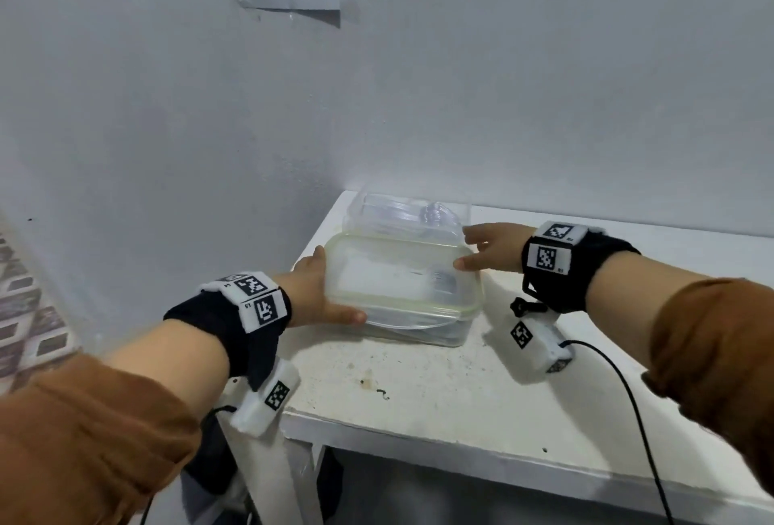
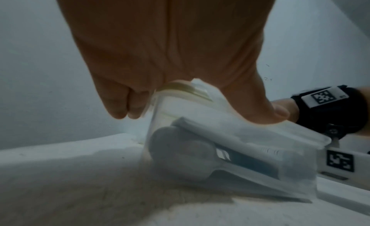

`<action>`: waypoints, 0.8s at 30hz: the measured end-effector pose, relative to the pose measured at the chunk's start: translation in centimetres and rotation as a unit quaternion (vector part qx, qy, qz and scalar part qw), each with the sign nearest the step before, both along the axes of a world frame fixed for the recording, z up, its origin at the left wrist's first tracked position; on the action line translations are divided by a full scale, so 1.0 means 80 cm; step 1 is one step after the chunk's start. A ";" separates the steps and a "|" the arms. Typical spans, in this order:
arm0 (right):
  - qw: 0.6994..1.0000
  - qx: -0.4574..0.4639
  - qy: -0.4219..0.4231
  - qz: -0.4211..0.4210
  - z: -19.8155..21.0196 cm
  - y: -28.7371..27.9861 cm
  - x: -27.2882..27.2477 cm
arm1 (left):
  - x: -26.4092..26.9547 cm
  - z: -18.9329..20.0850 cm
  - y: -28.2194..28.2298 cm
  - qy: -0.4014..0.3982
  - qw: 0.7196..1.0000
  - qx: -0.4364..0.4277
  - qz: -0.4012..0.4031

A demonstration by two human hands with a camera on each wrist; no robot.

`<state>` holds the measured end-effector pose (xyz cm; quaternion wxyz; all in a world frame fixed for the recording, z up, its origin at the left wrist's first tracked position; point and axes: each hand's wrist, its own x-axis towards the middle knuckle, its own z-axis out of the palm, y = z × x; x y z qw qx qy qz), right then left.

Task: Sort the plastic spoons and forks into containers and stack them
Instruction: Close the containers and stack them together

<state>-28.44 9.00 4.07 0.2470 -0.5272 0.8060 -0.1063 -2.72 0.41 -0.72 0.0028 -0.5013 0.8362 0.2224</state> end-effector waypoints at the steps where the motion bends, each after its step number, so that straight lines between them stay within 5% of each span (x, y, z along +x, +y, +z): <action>1: 0.999 -0.008 0.023 0.038 0.001 -0.007 0.002 | -0.001 0.000 0.002 0.001 1.000 -0.002 0.002; 8: 0.987 -0.004 0.037 0.157 -0.013 -0.045 0.007 | -0.002 0.004 0.009 0.020 1.000 0.007 0.010; 24: 0.985 -0.014 -0.046 0.168 -0.027 -0.056 -0.005 | -0.011 0.014 0.026 0.029 0.999 -0.019 0.039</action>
